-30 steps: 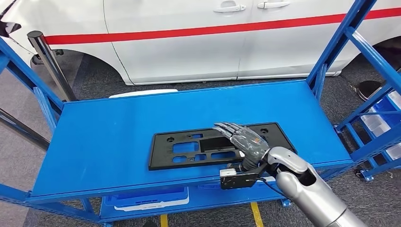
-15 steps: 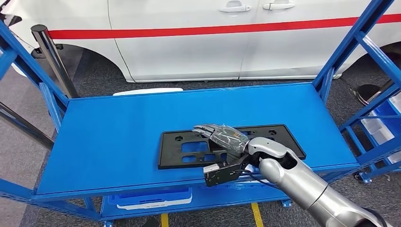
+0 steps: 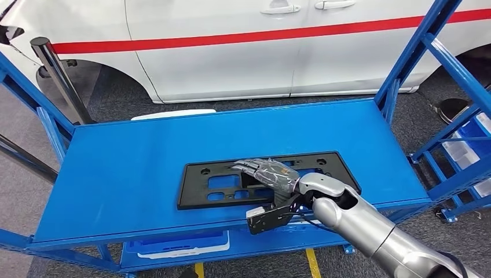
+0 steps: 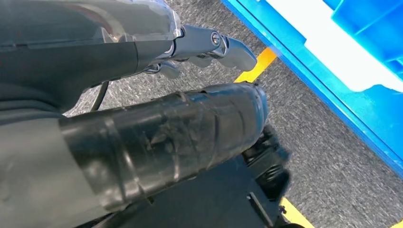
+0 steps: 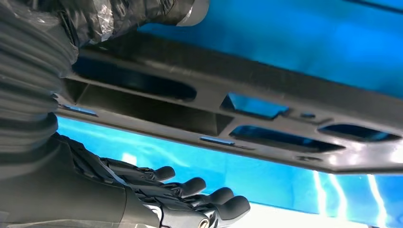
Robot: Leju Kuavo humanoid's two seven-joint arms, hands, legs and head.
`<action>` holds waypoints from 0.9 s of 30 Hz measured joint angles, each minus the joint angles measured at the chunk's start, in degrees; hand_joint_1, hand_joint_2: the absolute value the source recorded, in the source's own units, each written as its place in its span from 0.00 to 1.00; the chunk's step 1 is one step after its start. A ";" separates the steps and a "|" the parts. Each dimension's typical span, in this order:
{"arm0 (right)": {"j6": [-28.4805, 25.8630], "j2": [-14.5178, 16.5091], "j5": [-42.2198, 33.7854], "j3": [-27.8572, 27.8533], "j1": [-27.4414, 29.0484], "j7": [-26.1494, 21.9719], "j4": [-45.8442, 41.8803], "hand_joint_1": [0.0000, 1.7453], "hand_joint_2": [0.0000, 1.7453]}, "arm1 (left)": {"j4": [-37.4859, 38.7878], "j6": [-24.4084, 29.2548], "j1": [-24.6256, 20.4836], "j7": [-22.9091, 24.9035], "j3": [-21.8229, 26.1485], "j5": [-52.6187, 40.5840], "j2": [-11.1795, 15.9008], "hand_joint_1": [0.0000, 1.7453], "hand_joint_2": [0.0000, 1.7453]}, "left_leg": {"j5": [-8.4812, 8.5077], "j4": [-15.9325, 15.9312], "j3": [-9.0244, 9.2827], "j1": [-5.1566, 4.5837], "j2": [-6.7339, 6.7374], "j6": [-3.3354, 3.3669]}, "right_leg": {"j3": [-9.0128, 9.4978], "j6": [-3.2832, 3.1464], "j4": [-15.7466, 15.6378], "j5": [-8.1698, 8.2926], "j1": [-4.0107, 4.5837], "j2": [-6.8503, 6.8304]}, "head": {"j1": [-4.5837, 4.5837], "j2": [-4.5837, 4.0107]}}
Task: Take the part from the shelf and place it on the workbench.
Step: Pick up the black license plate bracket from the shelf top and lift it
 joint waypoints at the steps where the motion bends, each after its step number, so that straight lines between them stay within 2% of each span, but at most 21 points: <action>1: -0.55 0.16 0.36 0.21 0.02 0.08 0.18 0.00 1.00 | 0.00 0.05 -0.03 0.00 0.00 0.02 0.01 0.00 0.00 | 1.90 -3.65 1.58 0.00 0.01 0.15 | 0.01 0.10 0.20 -0.16 0.00 0.03 | 0.01 0.00; 2: -1.18 0.34 0.81 0.39 0.04 0.12 0.38 0.00 1.00 | 0.00 0.13 -0.10 -0.01 -0.01 0.05 0.01 0.00 0.00 | 3.20 -6.99 3.17 -0.08 0.01 0.29 | -0.06 0.28 0.43 -0.34 0.12 0.07 | 0.01 0.00; 4: -2.74 0.62 2.08 0.75 0.26 0.17 0.84 0.00 1.00 | 0.00 0.28 -0.21 -0.01 -0.02 0.10 0.00 0.00 0.00 | 3.92 -10.60 4.81 -0.22 -0.06 0.60 | -0.31 0.75 0.70 -0.50 0.25 0.10 | 0.02 0.00; 7: -5.38 1.00 4.95 1.37 1.12 0.63 1.76 0.00 1.00 | 0.00 0.38 -0.02 -0.02 -0.04 0.16 -0.01 0.00 0.00 | 4.04 -11.36 5.07 -0.18 -0.17 1.32 | -0.50 1.50 0.85 -0.63 0.16 0.10 | 0.02 0.00; 8: -6.37 1.10 6.14 1.53 1.34 0.93 2.13 0.00 1.00 | 0.00 0.41 0.01 -0.04 -0.04 0.20 -0.01 0.00 0.00 | 4.17 -11.59 5.18 -0.09 -0.15 1.61 | -0.86 1.76 1.65 -1.27 0.12 0.09 | 0.03 0.00; 10: -8.69 1.22 9.22 1.70 1.69 1.93 2.98 0.00 1.00 | 0.00 0.45 -0.07 -0.14 -0.04 0.42 -0.01 0.00 0.00 | 4.31 -11.87 5.34 0.03 -0.04 2.04 | -3.13 2.24 6.51 -4.09 -0.08 0.09 | 0.05 0.00; 12: -10.94 1.38 12.80 1.74 2.24 3.29 3.90 0.00 1.00 | 0.00 0.46 -0.06 -0.23 -0.04 0.69 -0.01 0.00 0.00 | 4.25 -11.87 5.36 0.01 0.03 2.24 | -6.61 2.62 13.60 -7.02 -0.29 0.07 | 0.05 0.00; 13: -11.89 1.44 14.42 1.70 2.54 3.95 4.28 0.00 1.00 | 0.00 0.47 0.01 -0.24 -0.04 0.81 -0.01 0.00 0.00 | 4.23 -11.86 5.39 -0.01 0.04 2.25 | -7.64 2.73 15.56 -7.27 -0.40 0.06 | 0.05 0.00; 14: -12.73 1.48 15.94 1.64 2.75 4.57 4.60 0.00 1.00 | 0.00 0.48 0.09 -0.25 -0.04 0.89 -0.01 0.00 0.00 | 4.20 -11.86 5.45 -0.01 0.01 2.24 | -7.73 2.76 15.59 -6.52 -0.49 0.06 | 0.05 0.00; 15: -13.46 1.50 17.23 1.51 2.86 5.09 4.85 0.00 1.00 | 0.00 0.48 0.15 -0.25 -0.04 0.96 -0.01 0.00 0.00 | 4.15 -11.85 5.56 0.00 -0.01 2.20 | -6.74 2.71 13.45 -4.85 -0.55 0.05 | 0.05 0.00; 16: -14.04 1.53 18.28 1.30 2.88 5.52 5.07 0.00 1.00 | 0.00 0.49 0.19 -0.25 -0.04 1.01 -0.01 0.00 0.00 | 4.09 -11.85 5.71 0.00 -0.05 2.13 | -4.89 2.58 9.68 -2.72 -0.57 0.03 | 0.05 0.00; 18: -14.63 1.60 19.49 0.89 2.86 5.95 5.45 0.00 1.00 | 0.00 0.49 0.19 -0.25 -0.04 1.03 -0.02 0.00 0.00 | 3.94 -11.82 5.85 -0.13 -0.09 1.80 | -1.45 2.22 2.72 -0.28 -0.34 0.06 | 0.04 0.00; 19: -14.77 1.63 19.72 0.75 2.86 6.02 5.60 0.00 1.00 | 0.00 0.49 0.20 -0.25 -0.04 1.03 -0.02 0.00 0.00 | 3.90 -11.82 5.87 -0.18 -0.10 1.56 | -0.56 2.04 0.88 0.05 -0.16 0.10 | 0.03 0.00; 22: -15.23 1.73 20.53 0.50 2.89 6.24 5.88 0.00 1.00 | 0.00 0.49 0.23 -0.23 -0.04 1.06 -0.01 0.00 0.00 | 3.81 -11.90 5.94 -0.10 -0.07 0.66 | -0.15 1.36 -0.06 0.12 -0.03 0.20 | 0.02 0.00; 24: -15.49 1.97 21.47 0.02 3.05 6.50 6.10 0.04 1.00 | 0.00 0.49 0.26 -0.23 -0.05 1.10 0.00 0.00 0.00 | 2.18 -9.84 5.13 -0.04 -0.02 0.19 | 0.25 0.71 -0.66 0.43 -0.31 0.11 | 0.00 0.00; 25: -15.63 2.08 21.91 -0.33 3.24 6.57 6.26 0.19 1.00 | 0.00 0.49 0.31 -0.23 -0.06 1.11 0.01 0.00 0.00 | 0.57 -7.26 3.99 0.03 0.01 0.06 | 0.41 0.48 -0.84 0.51 -0.38 0.02 | -0.02 0.00; 27: -16.13 2.15 22.88 -1.11 3.84 6.49 6.64 0.55 1.00 | 0.00 0.49 0.49 -0.24 -0.07 1.16 0.01 0.00 0.00 | -2.96 0.20 0.62 0.10 0.03 -0.15 | 0.42 0.23 -0.84 0.51 -0.28 -0.07 | -0.04 0.00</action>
